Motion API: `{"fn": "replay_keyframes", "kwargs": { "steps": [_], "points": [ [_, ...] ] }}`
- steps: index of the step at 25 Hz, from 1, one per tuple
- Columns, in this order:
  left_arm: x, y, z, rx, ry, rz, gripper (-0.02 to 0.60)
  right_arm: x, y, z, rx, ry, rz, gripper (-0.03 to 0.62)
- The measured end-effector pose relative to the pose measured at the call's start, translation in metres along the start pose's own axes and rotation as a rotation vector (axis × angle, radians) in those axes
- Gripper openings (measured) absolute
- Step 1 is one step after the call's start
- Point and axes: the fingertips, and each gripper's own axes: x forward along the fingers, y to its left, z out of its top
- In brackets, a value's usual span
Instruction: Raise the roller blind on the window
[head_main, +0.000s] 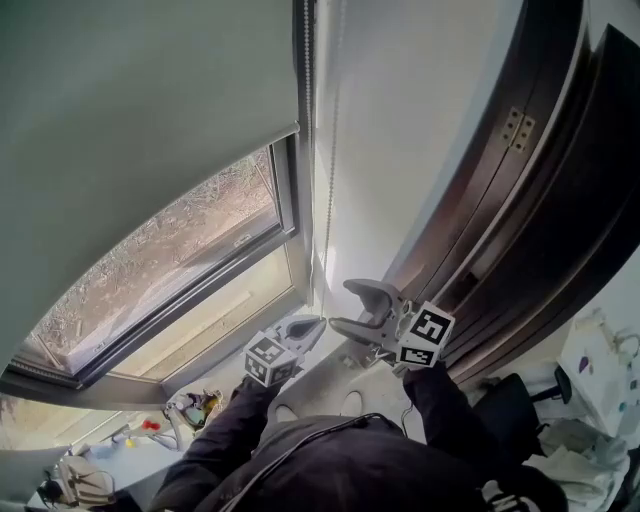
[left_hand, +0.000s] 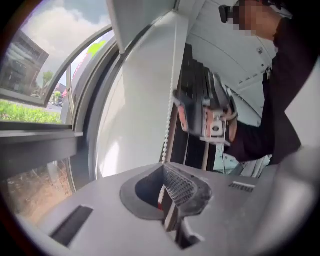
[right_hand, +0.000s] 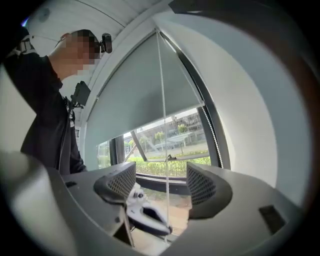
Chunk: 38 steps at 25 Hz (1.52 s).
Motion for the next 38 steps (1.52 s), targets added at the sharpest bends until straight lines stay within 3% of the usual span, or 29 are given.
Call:
{"fn": "replay_keyframes", "kwargs": {
  "steps": [4,10,13,18,23,26,28,29,30,32,34,38],
  "points": [
    [0.007,-0.012,-0.056,-0.039,0.072,-0.017,0.006,0.003,0.003,0.042,-0.041,-0.068,-0.024,0.313],
    [0.012,-0.025,-0.072,-0.043,0.1,-0.041,0.006,0.016,0.009,0.082,-0.089,-0.096,-0.021,0.276],
    [0.01,-0.024,-0.073,-0.045,0.1,-0.036,0.008,0.018,0.01,0.097,-0.096,-0.115,-0.027,0.172],
    [0.004,-0.023,-0.078,-0.035,0.102,-0.022,0.007,0.02,0.006,0.107,-0.084,-0.131,-0.035,0.055],
    [0.005,-0.027,-0.079,-0.035,0.103,-0.022,0.008,0.027,0.014,0.106,-0.078,-0.098,-0.004,0.008],
    [0.003,-0.022,-0.084,-0.091,0.108,-0.007,0.008,0.025,0.008,0.105,-0.069,-0.081,-0.03,0.005],
    [-0.002,-0.02,-0.099,-0.139,0.16,-0.013,0.011,0.023,0.001,0.105,-0.085,-0.071,-0.068,0.005],
    [-0.005,-0.019,-0.107,-0.161,0.182,-0.019,0.036,0.022,-0.002,0.105,-0.092,-0.067,-0.083,0.005],
    [-0.011,-0.017,-0.112,-0.19,0.179,-0.02,0.104,0.02,-0.004,0.105,-0.1,-0.064,-0.096,0.005],
    [-0.025,-0.005,-0.104,-0.26,0.102,0.011,0.126,0.018,-0.008,0.103,-0.12,-0.049,-0.118,0.005],
    [-0.039,0.014,-0.074,-0.293,-0.01,0.069,0.135,0.019,-0.01,0.092,-0.134,-0.014,-0.13,0.003],
    [-0.059,0.037,0.024,-0.186,-0.184,0.106,0.141,0.031,-0.019,0.024,-0.1,0.115,-0.137,0.003]
  ]
}}
